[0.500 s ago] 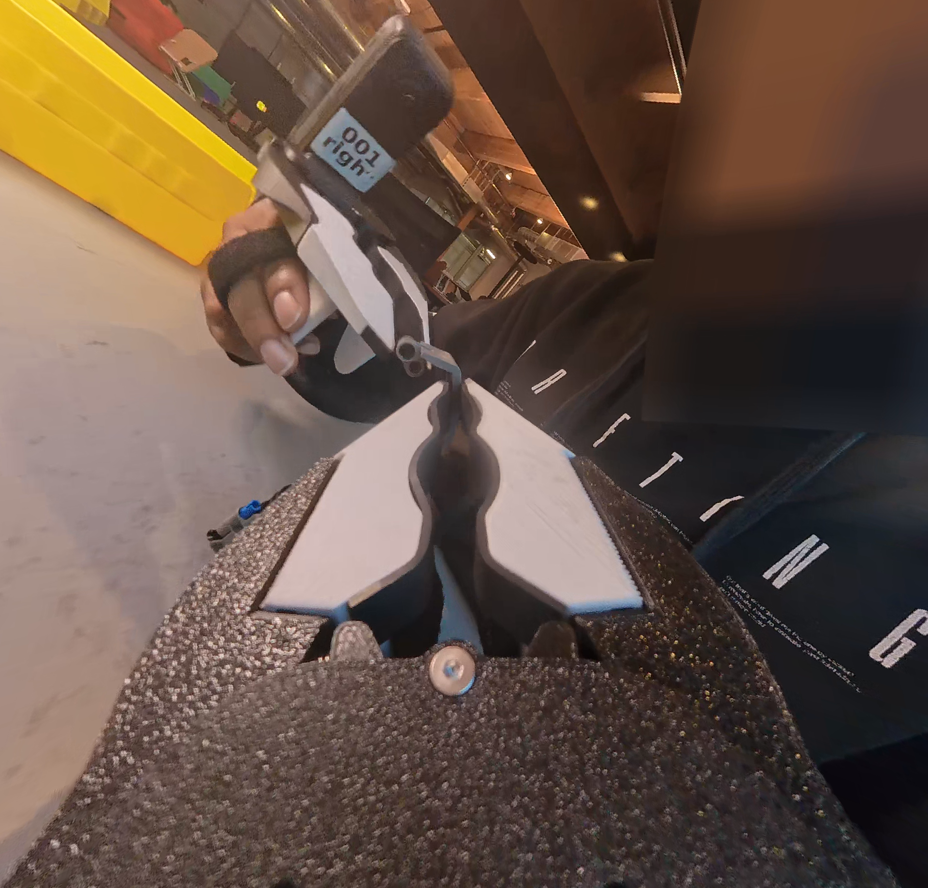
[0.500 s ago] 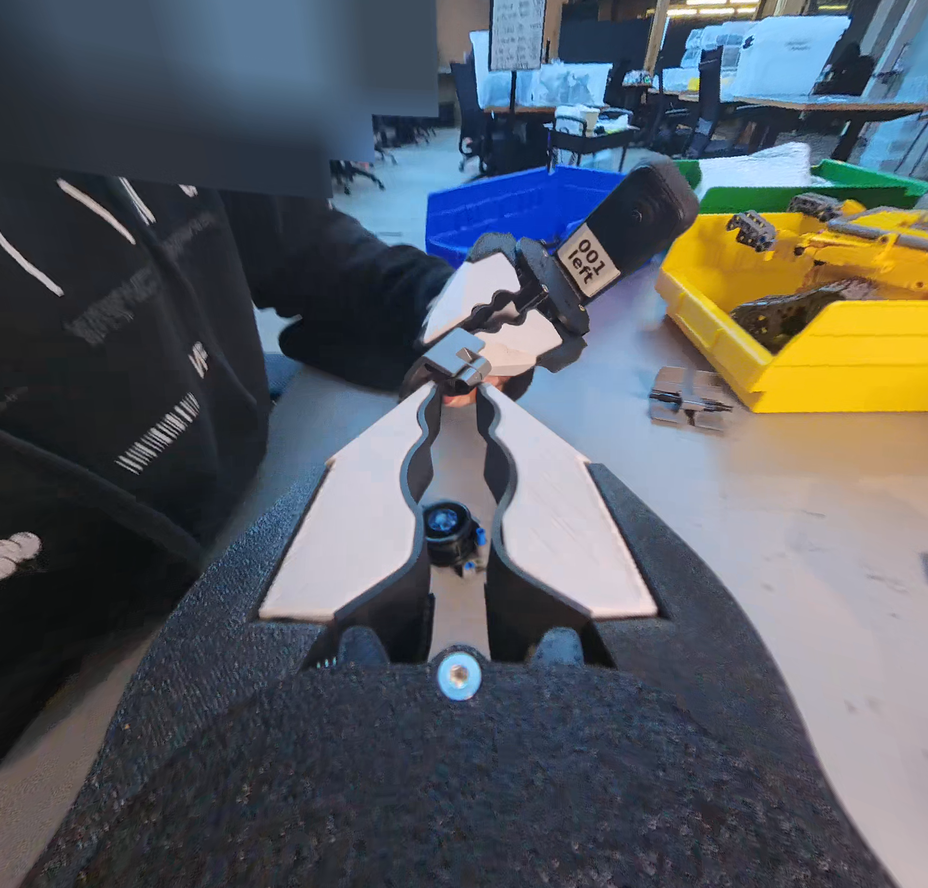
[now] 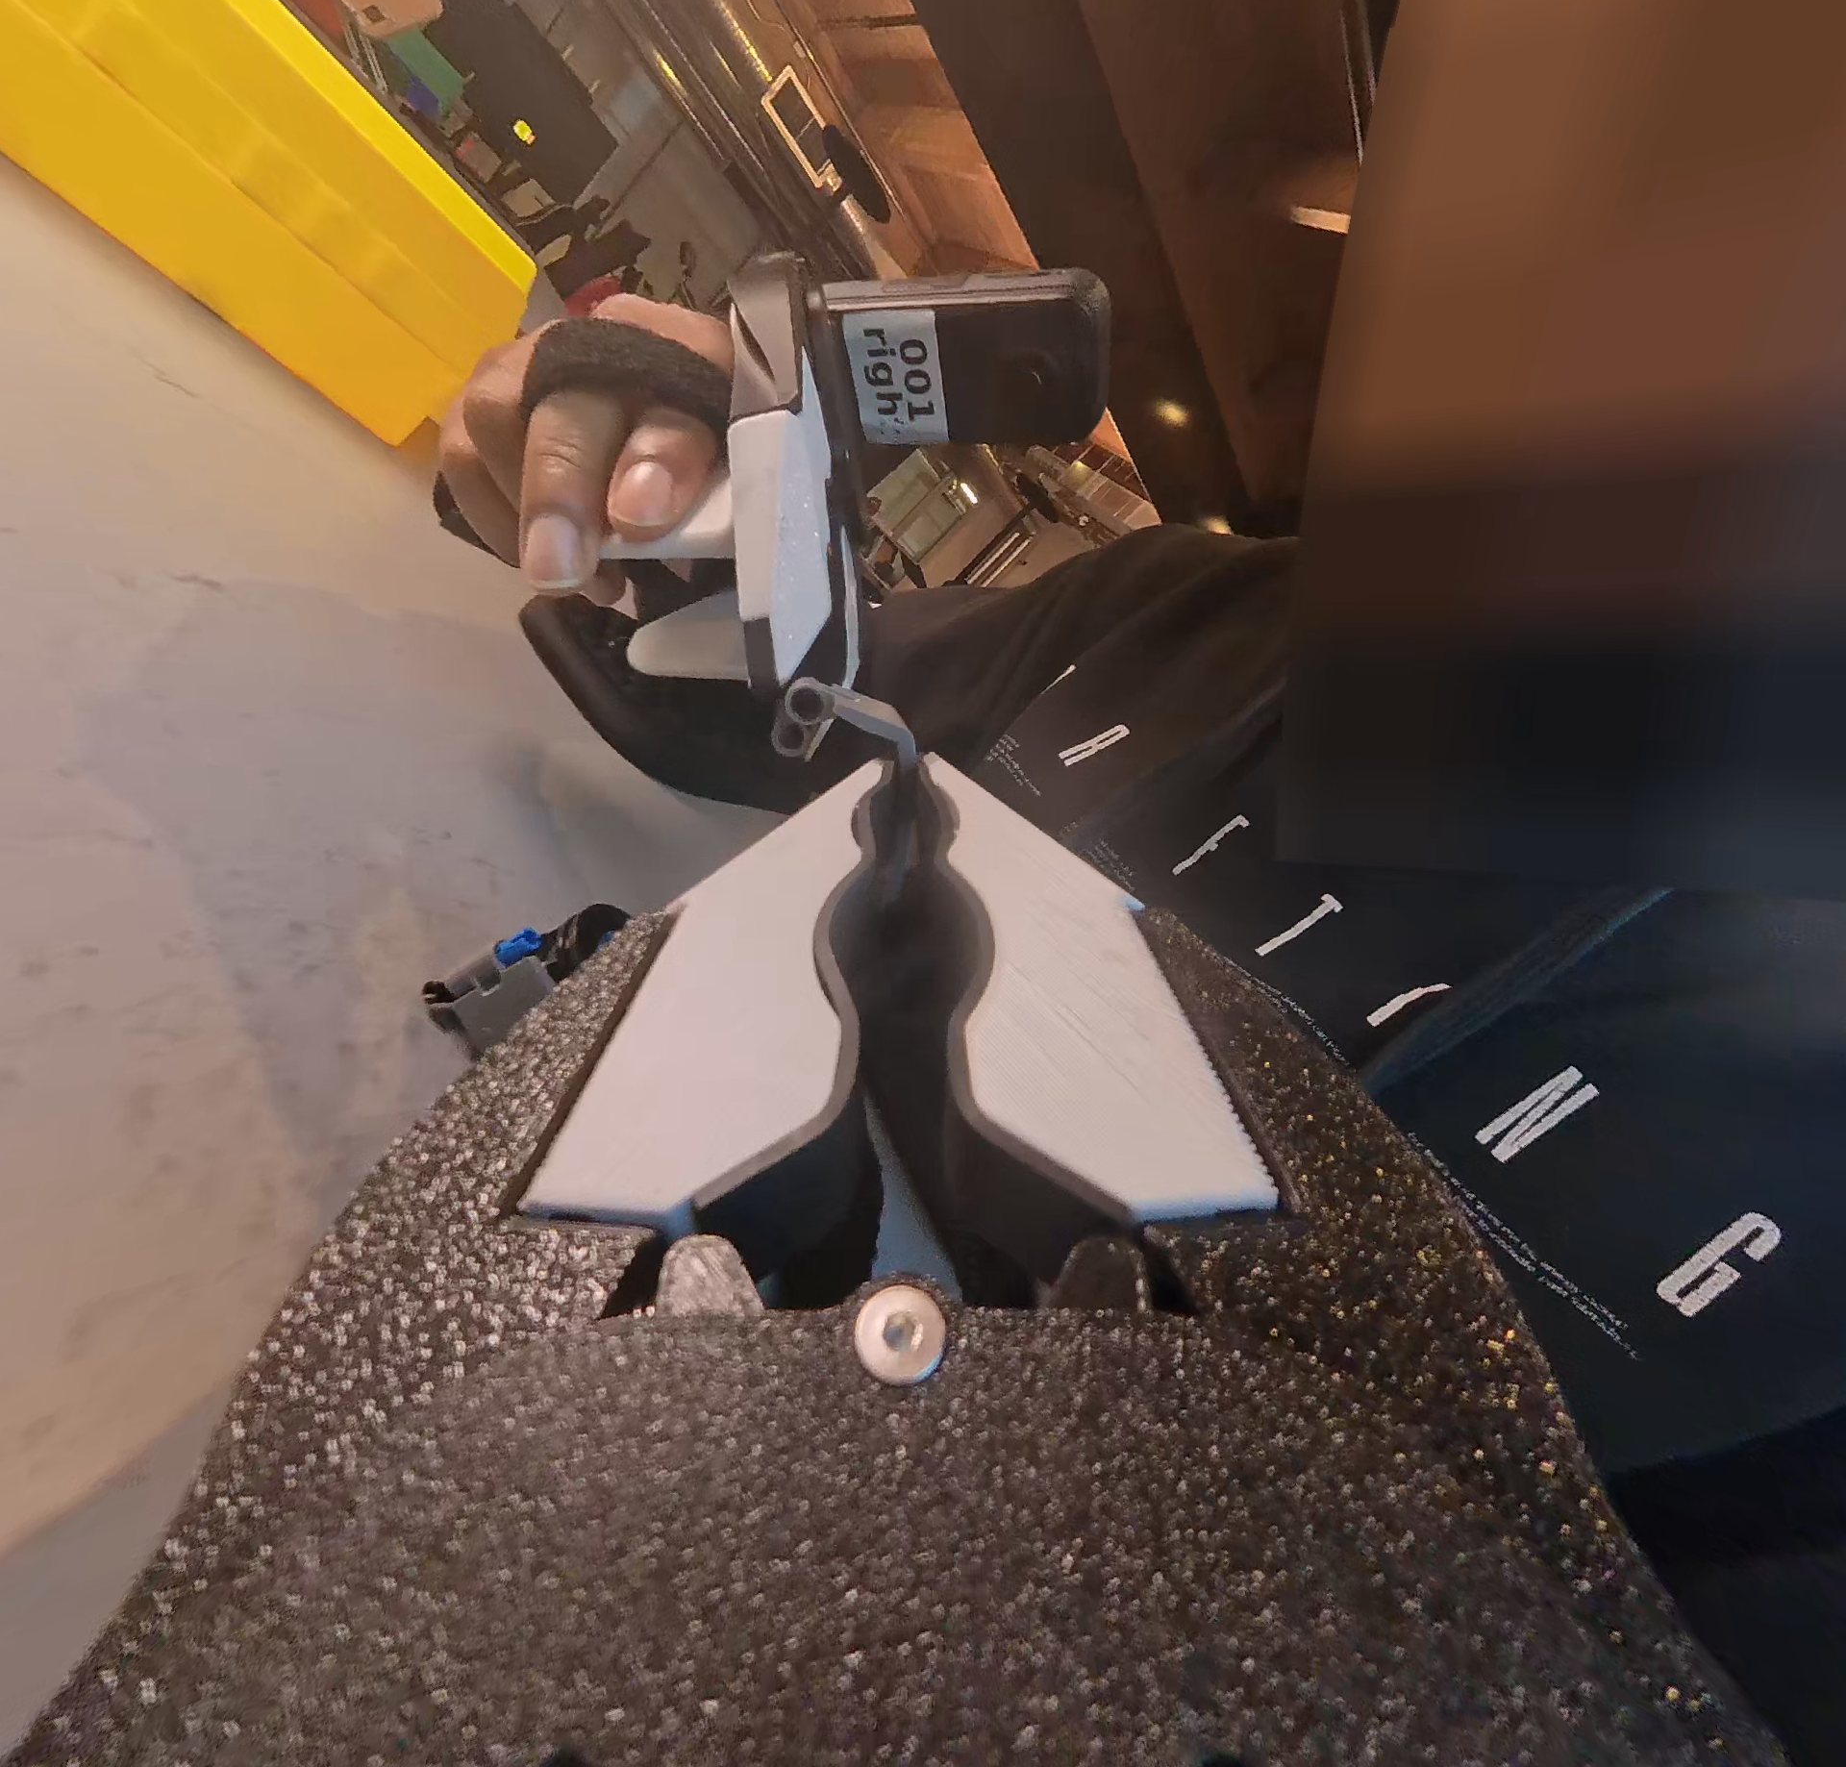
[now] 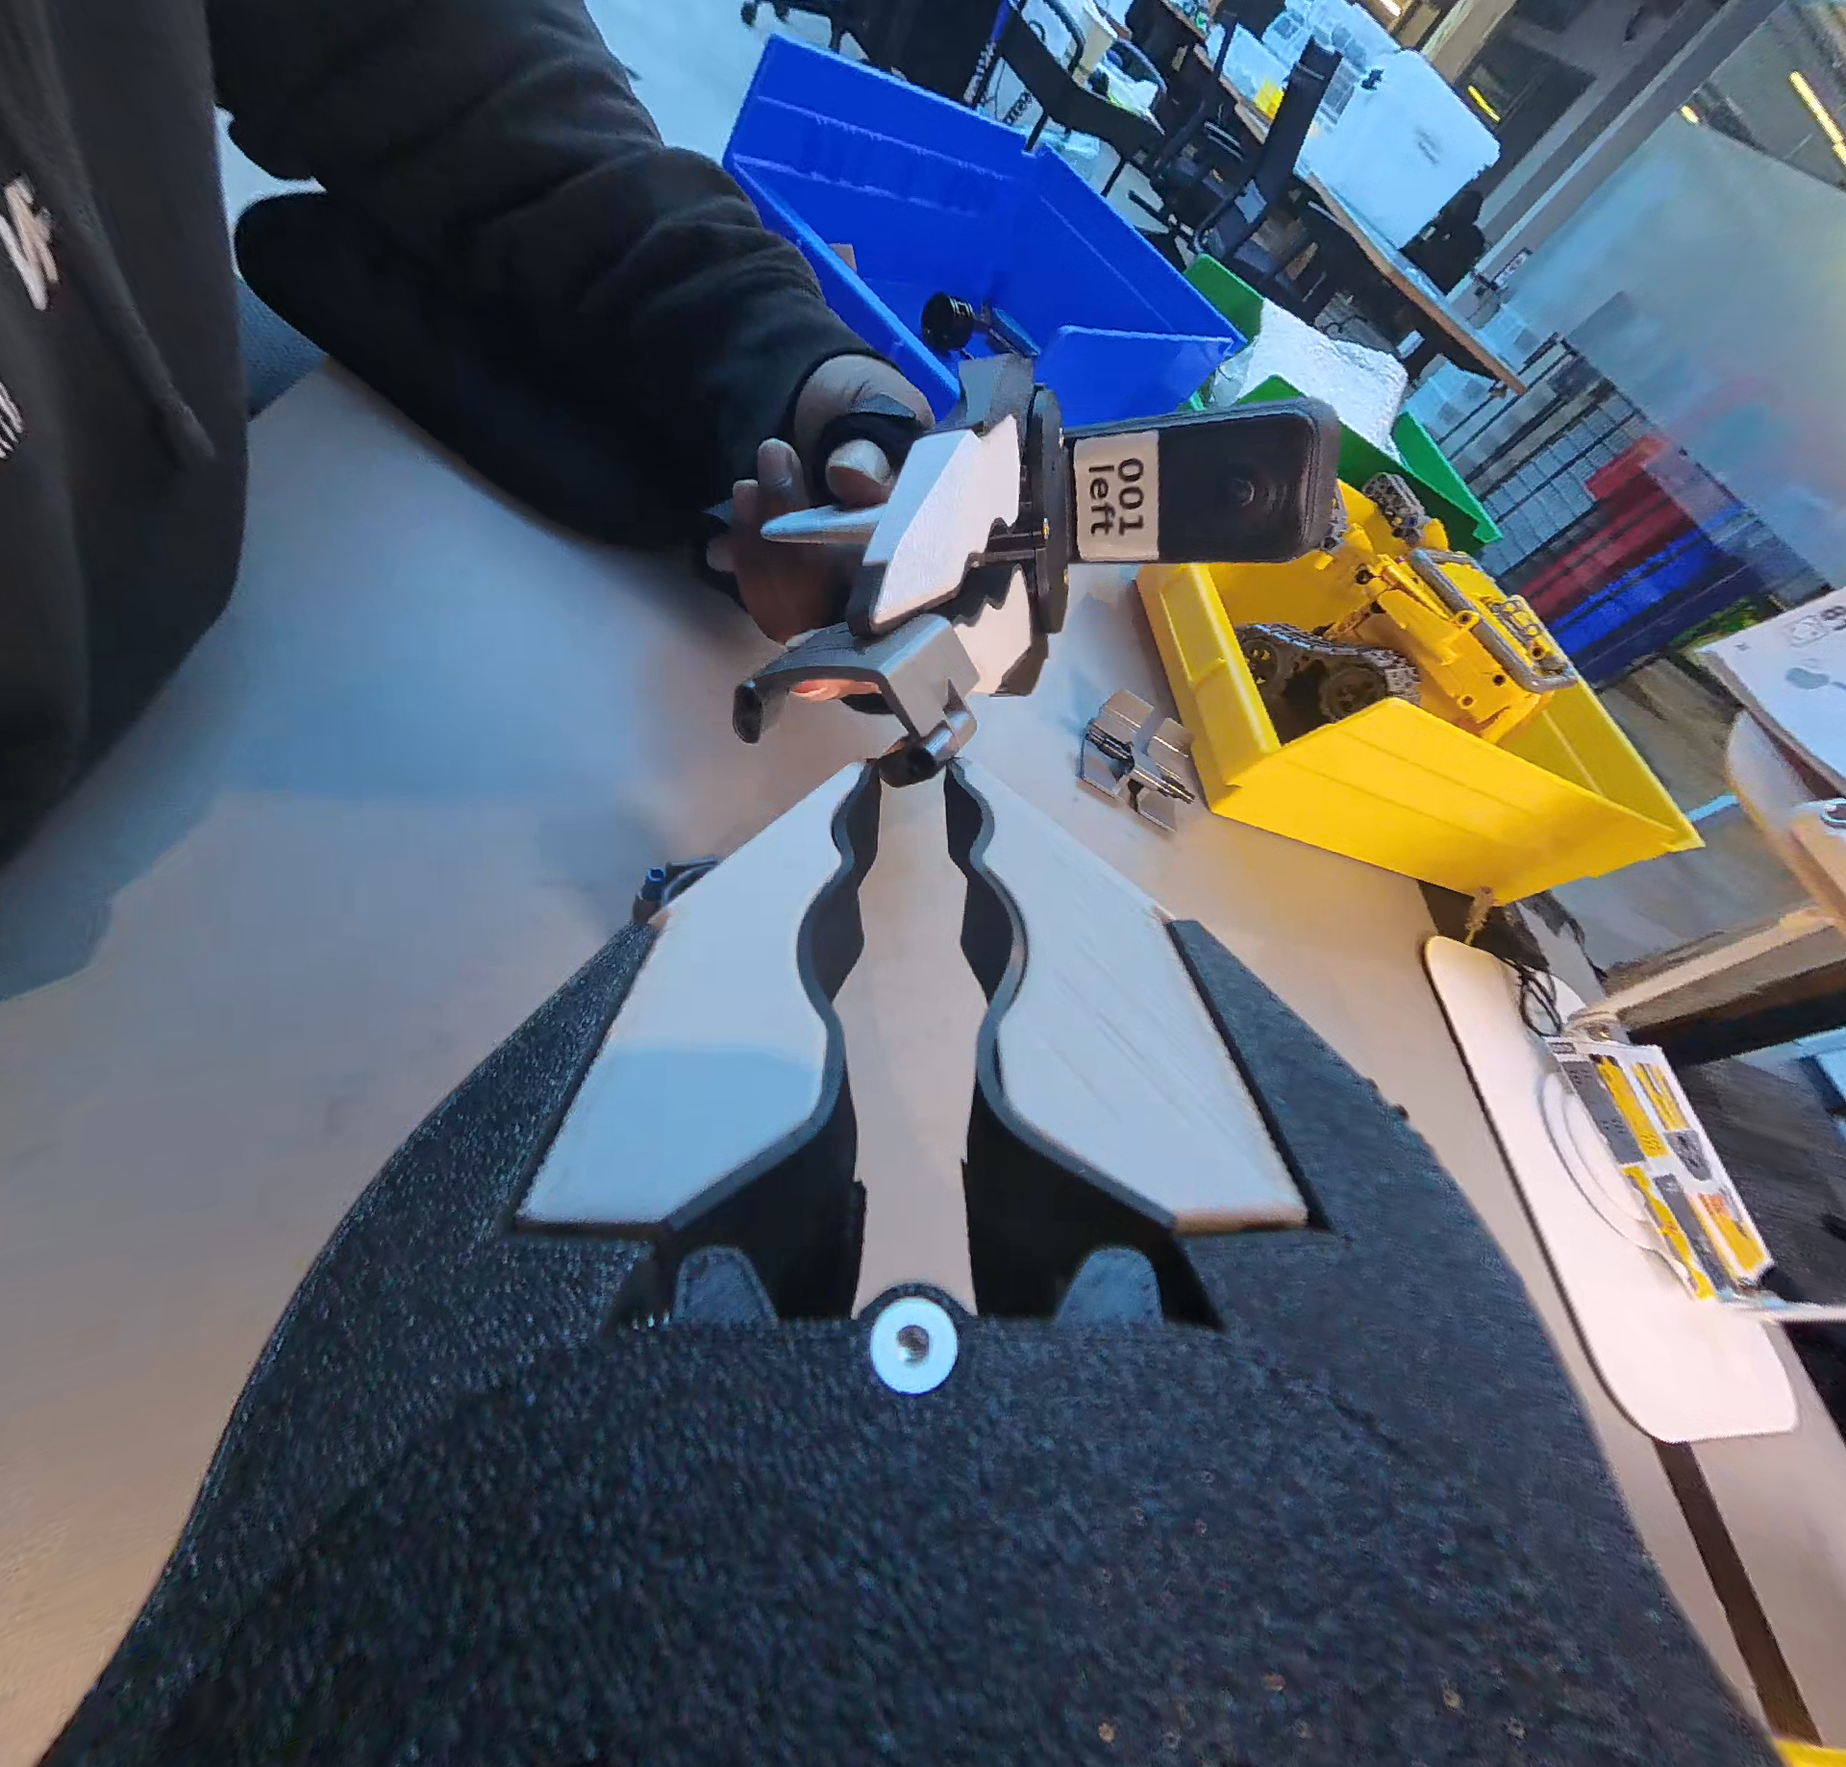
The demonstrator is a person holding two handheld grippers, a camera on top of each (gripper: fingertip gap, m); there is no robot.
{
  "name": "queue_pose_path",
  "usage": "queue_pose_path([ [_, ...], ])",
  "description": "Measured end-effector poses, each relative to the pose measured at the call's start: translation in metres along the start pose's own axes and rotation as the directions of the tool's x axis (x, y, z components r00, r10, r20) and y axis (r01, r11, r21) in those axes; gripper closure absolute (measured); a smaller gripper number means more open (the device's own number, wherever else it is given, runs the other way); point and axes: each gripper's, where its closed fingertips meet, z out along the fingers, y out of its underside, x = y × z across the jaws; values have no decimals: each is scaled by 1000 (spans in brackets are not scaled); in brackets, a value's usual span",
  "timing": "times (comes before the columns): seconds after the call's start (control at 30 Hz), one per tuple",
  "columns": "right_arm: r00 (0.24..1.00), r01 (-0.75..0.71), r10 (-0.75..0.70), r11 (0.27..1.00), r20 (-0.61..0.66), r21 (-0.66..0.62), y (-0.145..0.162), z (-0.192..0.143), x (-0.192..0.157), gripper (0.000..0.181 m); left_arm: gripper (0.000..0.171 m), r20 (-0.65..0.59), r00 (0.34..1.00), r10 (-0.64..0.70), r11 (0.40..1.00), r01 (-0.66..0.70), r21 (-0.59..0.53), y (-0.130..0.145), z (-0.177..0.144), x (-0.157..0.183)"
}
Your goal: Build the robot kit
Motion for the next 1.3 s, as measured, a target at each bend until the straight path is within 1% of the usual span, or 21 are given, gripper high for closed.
queue_pose_path([
  [0.03,1000,1,-1,1000,-11,-12,2,1,1,168,171,18,1000,8,1000,-8,3,-1,-1,-2],
  [0.07,999,-27,26,999,-22,-21,5,1,3,168,171,44,999,18,1000,-19,15,-3,-3,-6],
  [0.13,988,-152,151,986,-13,-62,17,2,6,165,171,126,991,39,998,-44,40,-9,-10,-18],
  [0.2,957,-278,286,953,53,-121,32,0,-3,155,171,213,975,60,991,-84,106,-23,-23,-28],
  [0.27,917,-352,378,917,129,-188,40,-1,-19,143,171,272,960,59,980,-107,166,-35,-38,-34],
  [0.33,903,-344,394,901,172,-263,48,2,-35,130,171,339,938,78,976,-140,164,-37,-48,-41],
  [0.4,914,-305,372,894,163,-328,59,9,-41,122,171,361,928,93,975,-159,156,-38,-51,-42],
  [0.47,921,-282,355,892,161,-354,67,18,-45,121,171,367,924,105,976,-166,138,-36,-49,-42],
  [0.53,917,-274,360,882,173,-384,69,23,-52,125,171,387,913,127,978,-182,107,-33,-47,-43],
  [0.63,907,-220,347,873,238,-435,66,13,-68,127,171,399,907,137,976,-193,104,-32,-50,-41],
  [0.7,887,-214,364,870,285,-443,61,1,-78,128,171,408,902,139,973,-200,112,-33,-53,-40],
  [0.8,826,-239,414,872,383,-427,51,-18,-96,139,171,413,900,140,972,-205,118,-35,-56,-40],
  [0.87,808,-266,431,875,401,-405,47,-24,-97,141,171,411,902,133,973,-199,121,-35,-56,-41],
  [0.93,812,-292,441,874,382,-388,50,-25,-92,140,171,413,901,131,974,-194,116,-33,-56,-43],
  [1.03,827,-300,433,880,358,-369,55,-20,-85,136,171,405,905,128,976,-188,111,-32,-54,-45],
  [1.17,854,-277,393,898,341,-342,55,0,-87,132,171,396,909,128,978,-181,100,-30,-51,-47],
  [1.27,871,-267,378,901,313,-343,56,13,-86,134,171,387,913,130,979,-180,95,-30,-50,-46],
  [1.3,875,-274,379,901,302,-337,55,17,-85,138,171,386,913,131,979,-180,94,-29,-50,-46],
])
